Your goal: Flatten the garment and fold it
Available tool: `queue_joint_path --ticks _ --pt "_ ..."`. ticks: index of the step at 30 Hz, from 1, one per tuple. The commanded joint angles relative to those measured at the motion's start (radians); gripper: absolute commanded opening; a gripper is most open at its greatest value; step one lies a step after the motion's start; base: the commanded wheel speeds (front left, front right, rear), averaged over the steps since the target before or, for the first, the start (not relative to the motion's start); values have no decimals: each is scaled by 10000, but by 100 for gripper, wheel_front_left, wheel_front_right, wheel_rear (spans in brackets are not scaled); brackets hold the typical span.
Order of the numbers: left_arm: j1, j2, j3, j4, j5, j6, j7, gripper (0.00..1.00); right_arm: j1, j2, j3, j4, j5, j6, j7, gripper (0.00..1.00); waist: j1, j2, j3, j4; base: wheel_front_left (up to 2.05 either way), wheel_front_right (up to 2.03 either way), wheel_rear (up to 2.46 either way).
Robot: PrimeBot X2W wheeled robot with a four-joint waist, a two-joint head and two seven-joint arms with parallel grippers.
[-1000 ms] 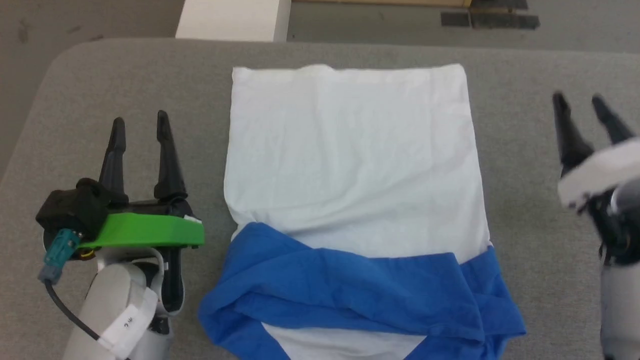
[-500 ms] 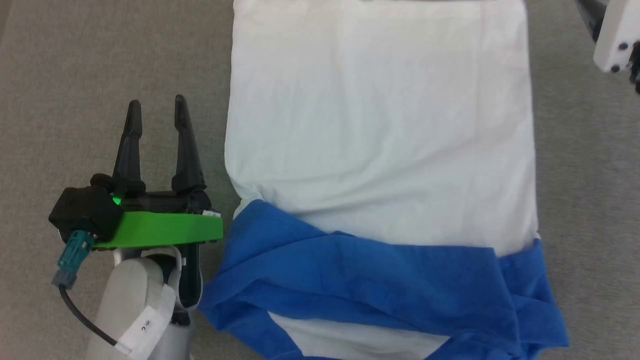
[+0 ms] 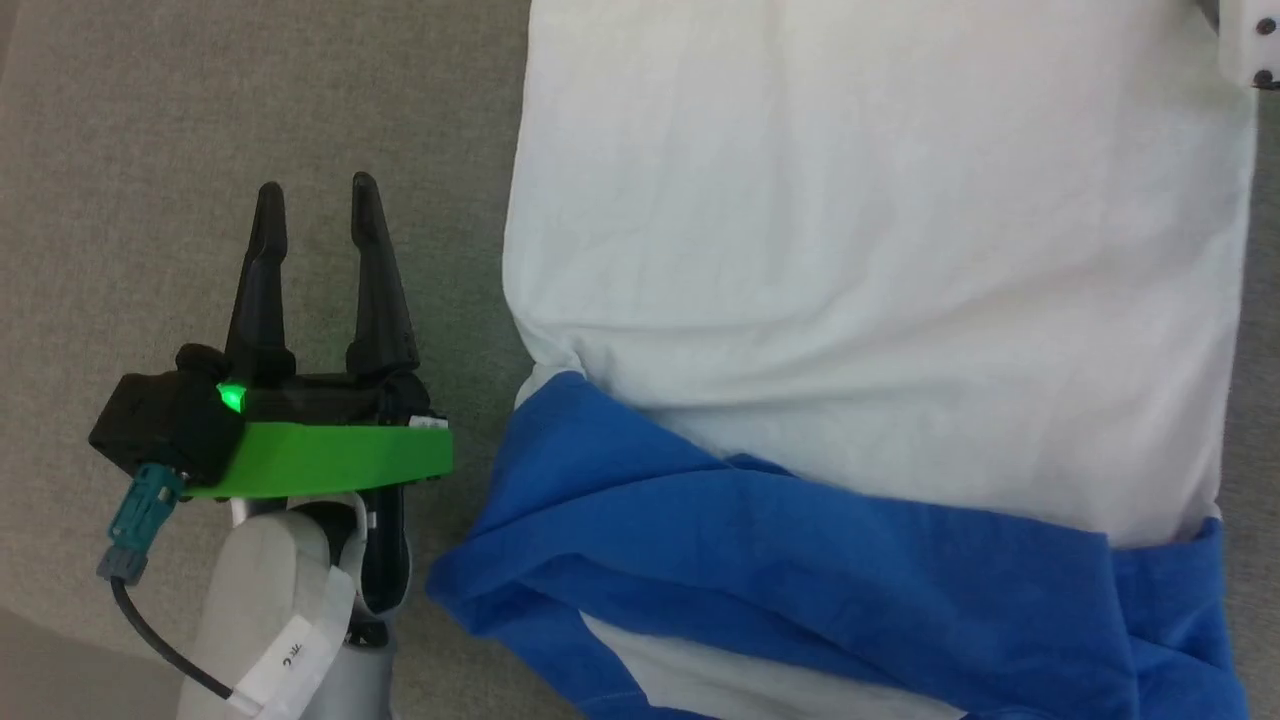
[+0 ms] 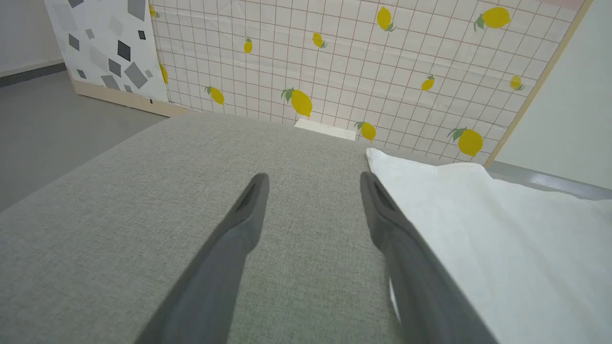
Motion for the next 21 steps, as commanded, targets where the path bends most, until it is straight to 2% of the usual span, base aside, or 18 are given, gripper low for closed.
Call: queue_joint_path --ticks 1,7,8,9,14,18,21 --pt "-128 -58 33 -16 85 -59 -37 100 -99 -43 146 94 28 -15 119 100 -2 0 251 231 0 0 0" --pt "-121 -77 57 95 3 -107 -37 100 99 -227 425 227 434 -15 740 100 -2 0 263 245 0 0 0" --pt "-113 -78 52 123 -25 -113 -37 100 109 -284 409 181 470 -15 764 18 -2 0 255 241 0 0 0" --pt "-114 -79 41 147 -56 -113 -37 100 117 -350 383 144 499 -15 780 0 -2 0 245 240 0 0 0" --pt "-129 -81 83 270 -170 -148 -37 100 122 -469 53 -137 516 -15 631 0 -2 0 63 107 0 0 0" --pt "-425 -42 53 555 -334 -460 58 100 76 -332 -152 -351 589 -15 79 0 -2 0 -211 -99 0 0 0" --pt "-989 198 84 624 -666 -664 643 100 95 -155 2 -456 773 -15 -247 0 -2 0 -437 -326 0 0 0"
